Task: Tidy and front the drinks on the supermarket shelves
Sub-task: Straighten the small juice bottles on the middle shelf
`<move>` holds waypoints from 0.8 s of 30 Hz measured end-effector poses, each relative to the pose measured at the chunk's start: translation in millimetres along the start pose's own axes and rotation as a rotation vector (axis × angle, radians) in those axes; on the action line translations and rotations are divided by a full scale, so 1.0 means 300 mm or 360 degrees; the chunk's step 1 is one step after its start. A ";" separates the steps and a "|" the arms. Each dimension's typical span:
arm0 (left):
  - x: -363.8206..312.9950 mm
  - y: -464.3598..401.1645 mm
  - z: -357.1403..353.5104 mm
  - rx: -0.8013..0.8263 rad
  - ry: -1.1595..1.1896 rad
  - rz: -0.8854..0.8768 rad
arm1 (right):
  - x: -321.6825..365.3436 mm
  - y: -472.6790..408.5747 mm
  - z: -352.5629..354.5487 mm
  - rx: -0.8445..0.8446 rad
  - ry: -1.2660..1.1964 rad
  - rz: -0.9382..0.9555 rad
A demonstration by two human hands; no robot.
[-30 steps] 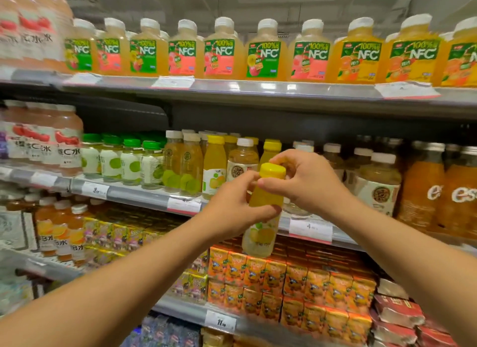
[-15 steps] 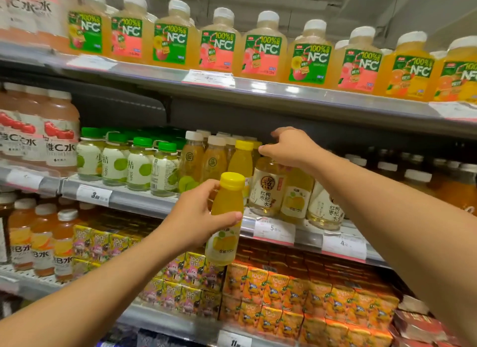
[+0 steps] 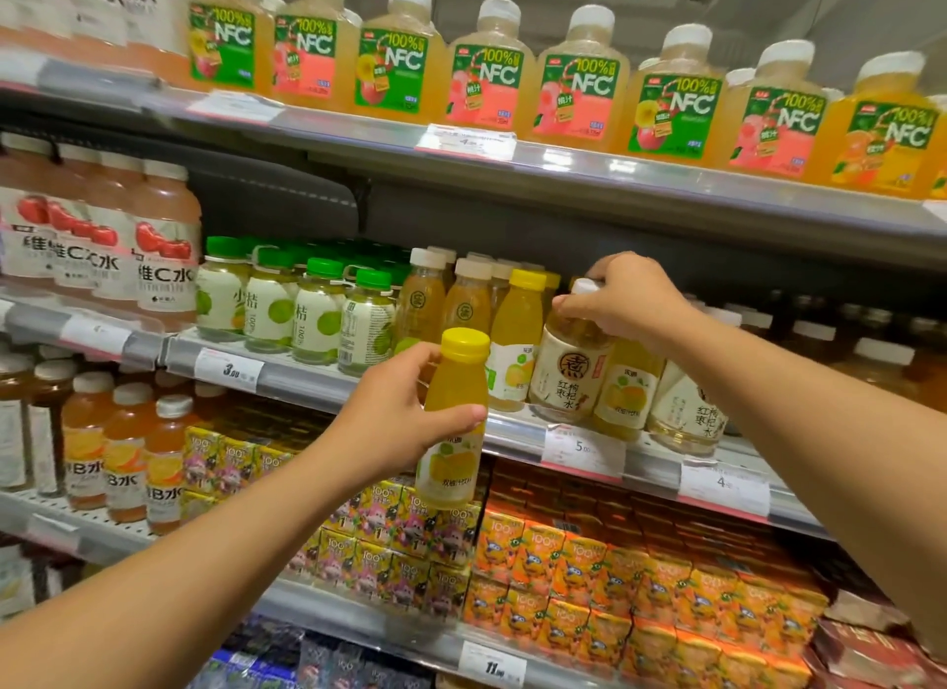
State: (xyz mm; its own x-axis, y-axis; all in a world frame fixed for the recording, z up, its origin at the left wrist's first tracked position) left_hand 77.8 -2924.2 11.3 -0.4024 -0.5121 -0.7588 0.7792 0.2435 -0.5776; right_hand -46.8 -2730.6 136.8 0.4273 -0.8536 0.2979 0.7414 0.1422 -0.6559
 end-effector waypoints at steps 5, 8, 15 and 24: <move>-0.013 0.010 -0.032 0.0014 0.0013 -0.0003 | 0.043 0.063 0.054 -0.0120 -0.0143 0.0207; -0.037 0.014 -0.053 -0.0003 0.0008 -0.0024 | 0.056 0.085 0.171 -0.0232 -0.0246 0.0306; -0.135 0.030 -0.180 0.0074 0.0062 -0.0099 | -0.016 0.139 0.440 -0.0116 -0.0412 0.0299; -0.261 0.052 -0.356 0.0116 -0.0006 -0.0216 | -0.330 0.147 0.562 -0.0097 0.0192 0.0254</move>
State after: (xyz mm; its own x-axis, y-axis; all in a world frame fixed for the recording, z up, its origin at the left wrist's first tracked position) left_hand 70.2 -2792.5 29.6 -0.5047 -0.5391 -0.6742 0.7506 0.1118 -0.6512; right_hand 30.7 -2555.3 195.3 0.4690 -0.8771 0.1037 0.6348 0.2532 -0.7300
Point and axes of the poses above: each hand's wrist, its own y-axis away from the middle knuckle, its own z-axis out of the back of the hand, x = y × z, the point moved 10 cm from there along -y, towards the middle knuckle, and after that the axes turned 10 degrees about -x, right-handed, at the moved point
